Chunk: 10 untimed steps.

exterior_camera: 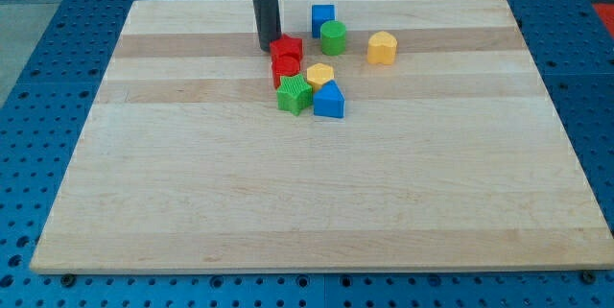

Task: Slide the red star to the top left of the hexagon

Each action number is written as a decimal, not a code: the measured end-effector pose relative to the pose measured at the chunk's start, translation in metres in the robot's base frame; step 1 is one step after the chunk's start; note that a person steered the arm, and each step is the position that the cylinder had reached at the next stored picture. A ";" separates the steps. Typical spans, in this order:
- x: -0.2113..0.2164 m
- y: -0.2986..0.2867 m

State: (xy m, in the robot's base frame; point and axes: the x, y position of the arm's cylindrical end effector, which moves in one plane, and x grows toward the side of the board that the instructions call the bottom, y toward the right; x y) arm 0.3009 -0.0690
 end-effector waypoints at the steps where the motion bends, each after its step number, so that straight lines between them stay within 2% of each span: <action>1: 0.000 0.011; 4: 0.000 0.038; 10: 0.011 0.041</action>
